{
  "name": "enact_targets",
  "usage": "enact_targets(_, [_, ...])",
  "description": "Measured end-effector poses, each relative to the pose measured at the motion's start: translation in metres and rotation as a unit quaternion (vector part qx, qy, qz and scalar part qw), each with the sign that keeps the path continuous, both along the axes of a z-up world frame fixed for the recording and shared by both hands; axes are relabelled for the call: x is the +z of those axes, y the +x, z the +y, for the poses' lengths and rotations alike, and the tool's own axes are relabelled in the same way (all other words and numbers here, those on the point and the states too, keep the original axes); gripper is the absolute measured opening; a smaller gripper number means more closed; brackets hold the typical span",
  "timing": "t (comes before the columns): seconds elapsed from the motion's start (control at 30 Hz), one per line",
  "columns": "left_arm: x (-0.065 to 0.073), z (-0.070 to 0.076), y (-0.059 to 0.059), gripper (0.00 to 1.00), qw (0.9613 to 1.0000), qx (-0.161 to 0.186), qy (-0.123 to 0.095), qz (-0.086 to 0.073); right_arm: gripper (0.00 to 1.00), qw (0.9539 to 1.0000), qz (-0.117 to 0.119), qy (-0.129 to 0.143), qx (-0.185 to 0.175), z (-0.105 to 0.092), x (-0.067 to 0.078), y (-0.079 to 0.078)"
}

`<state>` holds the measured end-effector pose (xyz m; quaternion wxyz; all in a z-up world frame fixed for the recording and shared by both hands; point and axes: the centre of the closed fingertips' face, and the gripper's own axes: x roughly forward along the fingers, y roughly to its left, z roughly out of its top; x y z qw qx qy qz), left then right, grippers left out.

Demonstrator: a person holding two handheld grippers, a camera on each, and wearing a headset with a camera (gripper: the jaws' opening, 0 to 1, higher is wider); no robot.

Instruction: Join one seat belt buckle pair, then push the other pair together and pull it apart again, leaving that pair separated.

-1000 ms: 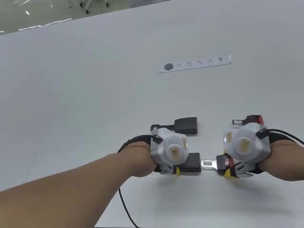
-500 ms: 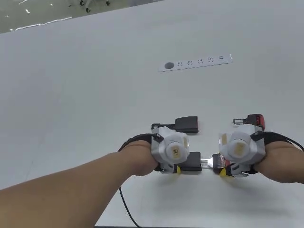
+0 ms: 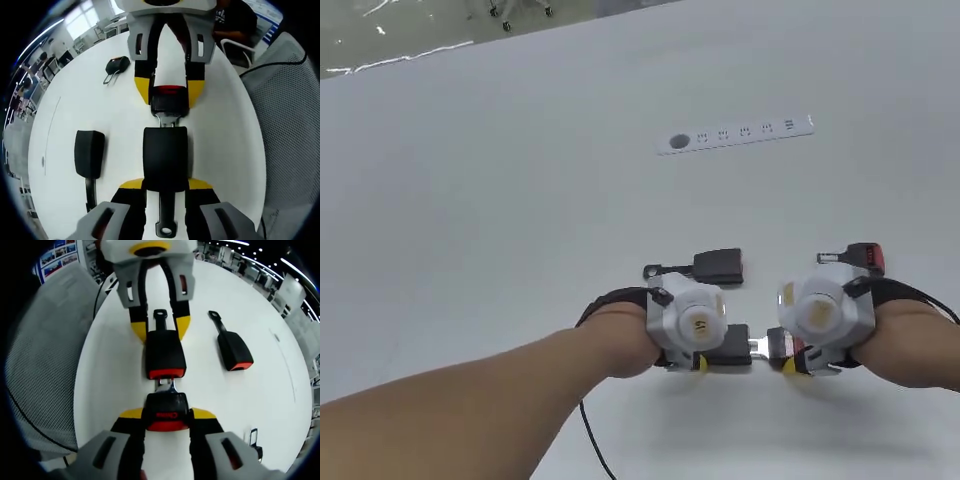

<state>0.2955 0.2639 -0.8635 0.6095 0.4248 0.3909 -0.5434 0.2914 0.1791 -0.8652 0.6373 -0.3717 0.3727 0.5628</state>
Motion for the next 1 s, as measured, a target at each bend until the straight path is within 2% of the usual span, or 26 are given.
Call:
enact_targets(0.2, [0.000,0.000,0.000,0.29,0.9999,-0.009,0.004,0.001,0.32,0.9998,0.003,-0.006,0.017,0.000,0.001,0.001])
enact_targets(0.33, [0.000,0.000,0.000,0.28,1.0000,0.005,-0.002,0.001,0.32,1.0000,0.004,-0.001,0.007,0.002,0.000,0.002])
enact_targets(0.73, [0.000,0.000,0.001,0.28,1.0000,-0.003,0.000,0.003,0.32,0.9997,-0.005,0.013,0.020,0.018,0.002,0.003])
enact_targets(0.83, [0.001,0.000,0.001,0.28,1.0000,-0.002,-0.001,0.003,0.32,0.9997,0.000,0.021,0.010,0.015,0.003,0.005])
enact_targets(1.0, [0.001,0.001,0.001,0.28,1.0000,0.001,0.000,0.000,0.32,0.9998,-0.001,0.018,0.010,0.015,0.002,0.005])
